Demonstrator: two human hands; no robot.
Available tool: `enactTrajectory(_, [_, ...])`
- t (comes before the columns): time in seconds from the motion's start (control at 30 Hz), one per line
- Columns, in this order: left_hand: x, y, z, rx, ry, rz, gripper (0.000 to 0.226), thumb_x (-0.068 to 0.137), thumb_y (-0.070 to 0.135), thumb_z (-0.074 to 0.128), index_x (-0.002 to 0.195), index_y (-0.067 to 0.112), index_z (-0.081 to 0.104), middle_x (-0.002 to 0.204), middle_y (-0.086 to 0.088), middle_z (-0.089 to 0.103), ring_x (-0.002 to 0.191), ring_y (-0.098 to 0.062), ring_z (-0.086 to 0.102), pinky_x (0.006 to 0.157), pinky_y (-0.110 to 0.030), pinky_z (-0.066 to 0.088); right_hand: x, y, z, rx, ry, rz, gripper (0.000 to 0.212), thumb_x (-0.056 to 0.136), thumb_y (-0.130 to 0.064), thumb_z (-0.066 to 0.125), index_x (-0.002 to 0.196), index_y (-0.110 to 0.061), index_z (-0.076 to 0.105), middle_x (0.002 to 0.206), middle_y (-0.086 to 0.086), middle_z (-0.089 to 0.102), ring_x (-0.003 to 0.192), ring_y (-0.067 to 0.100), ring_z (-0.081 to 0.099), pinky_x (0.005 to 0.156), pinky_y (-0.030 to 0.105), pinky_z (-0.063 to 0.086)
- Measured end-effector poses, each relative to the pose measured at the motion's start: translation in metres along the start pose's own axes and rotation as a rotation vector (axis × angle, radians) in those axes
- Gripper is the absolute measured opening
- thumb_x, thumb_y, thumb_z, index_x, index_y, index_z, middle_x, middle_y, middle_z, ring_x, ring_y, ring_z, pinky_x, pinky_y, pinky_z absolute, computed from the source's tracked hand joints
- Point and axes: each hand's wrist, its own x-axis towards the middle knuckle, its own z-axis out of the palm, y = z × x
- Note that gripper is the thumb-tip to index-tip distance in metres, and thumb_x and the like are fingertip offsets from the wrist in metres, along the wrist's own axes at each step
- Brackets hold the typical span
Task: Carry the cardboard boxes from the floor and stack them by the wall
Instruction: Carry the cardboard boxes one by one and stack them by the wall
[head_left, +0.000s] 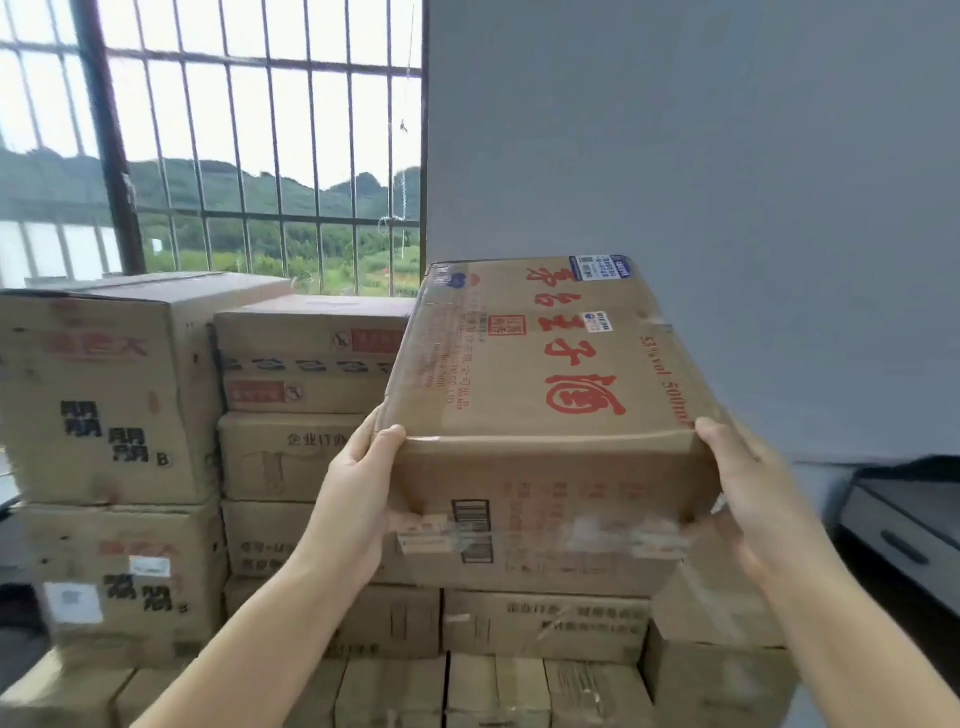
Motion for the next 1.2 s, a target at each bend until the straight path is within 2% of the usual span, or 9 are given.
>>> enactTrajectory(0.1, [0.055,0.005,0.028,-0.022,0.011,0.066,0.035,0.098,0.028,0.046,0.130,0.038,0.055,0.122,0.003,0.065,0.111,-0.022,0.061,0.071,-0.047,0.057,0.069,-0.009,0.012,0.024,-0.019,-0.066,0.038,0.094,-0.036,0.050,0.131,-0.028,0.056,0.107,-0.015,0.061,0.095,0.009,0.055,0.068,0.044,0.051])
enactTrajectory(0.23, [0.123,0.007,0.048,0.010,0.053,0.083,0.033,0.096,0.031,0.049,0.126,0.043,0.057,0.121,0.005,0.065,0.110,-0.021,0.061,0.071,-0.048,0.058,0.144,-0.003,0.030,0.043,-0.021,-0.083,0.033,0.094,-0.038,0.050,0.125,-0.030,0.059,0.093,-0.018,0.063,0.089,0.010,0.055,0.064,0.044,0.051])
enactTrajectory(0.4, [0.220,0.009,0.055,0.021,0.082,0.096,0.035,0.096,0.031,0.051,0.130,0.039,0.055,0.118,0.003,0.063,0.102,-0.021,0.062,0.063,-0.047,0.058,0.226,0.008,0.075,0.048,-0.054,-0.078,0.033,0.095,-0.039,0.050,0.127,-0.036,0.058,0.110,-0.015,0.061,0.097,0.010,0.056,0.077,0.050,0.055])
enactTrajectory(0.53, [0.293,-0.003,0.048,0.057,0.073,0.051,0.040,0.096,0.032,0.051,0.136,0.036,0.050,0.121,0.003,0.060,0.104,-0.023,0.061,0.070,-0.058,0.057,0.283,0.030,0.109,0.008,-0.065,-0.060,0.032,0.096,-0.038,0.048,0.127,-0.038,0.055,0.106,-0.013,0.059,0.091,0.012,0.055,0.066,0.049,0.056])
enactTrajectory(0.73, [0.389,-0.019,0.034,0.209,0.003,0.004,0.049,0.093,0.045,0.053,0.140,0.041,0.042,0.138,0.009,0.049,0.120,-0.018,0.050,0.073,-0.048,0.057,0.369,0.059,0.152,-0.020,-0.101,0.055,0.043,0.096,-0.039,0.050,0.138,-0.038,0.045,0.135,0.000,0.050,0.119,0.031,0.050,0.071,0.063,0.053])
enactTrajectory(0.83, [0.429,-0.013,0.038,0.302,-0.048,0.009,0.050,0.094,0.044,0.052,0.142,0.038,0.040,0.142,0.005,0.045,0.126,-0.023,0.046,0.067,-0.049,0.059,0.412,0.061,0.165,-0.042,-0.135,0.093,0.054,0.095,-0.033,0.055,0.145,-0.033,0.037,0.143,0.002,0.043,0.128,0.031,0.044,0.084,0.062,0.050])
enactTrajectory(1.0, [0.458,-0.044,0.034,0.573,0.029,0.241,0.051,0.097,0.035,0.049,0.145,0.038,0.032,0.134,0.007,0.052,0.119,-0.011,0.052,0.081,-0.025,0.051,0.439,0.077,0.166,-0.236,-0.303,-0.075,0.039,0.095,-0.015,0.056,0.128,-0.035,0.048,0.117,-0.007,0.062,0.100,0.007,0.062,0.068,0.023,0.050])
enactTrajectory(1.1, [0.447,-0.083,0.026,0.702,0.117,0.358,0.055,0.095,0.034,0.052,0.145,0.040,0.029,0.129,0.018,0.053,0.112,0.009,0.050,0.085,-0.014,0.041,0.437,0.097,0.154,-0.489,-0.356,-0.116,0.054,0.087,-0.037,0.063,0.135,-0.034,0.038,0.124,-0.006,0.060,0.102,0.018,0.064,0.086,0.043,0.052])
enactTrajectory(1.2, [0.426,-0.119,0.015,0.850,0.177,0.427,0.057,0.093,0.032,0.056,0.142,0.043,0.028,0.121,0.022,0.047,0.103,0.011,0.048,0.074,-0.006,0.035,0.420,0.131,0.151,-0.577,-0.425,-0.005,0.073,0.066,-0.062,0.060,0.131,-0.036,0.039,0.116,-0.017,0.061,0.104,0.010,0.061,0.092,0.038,0.050])
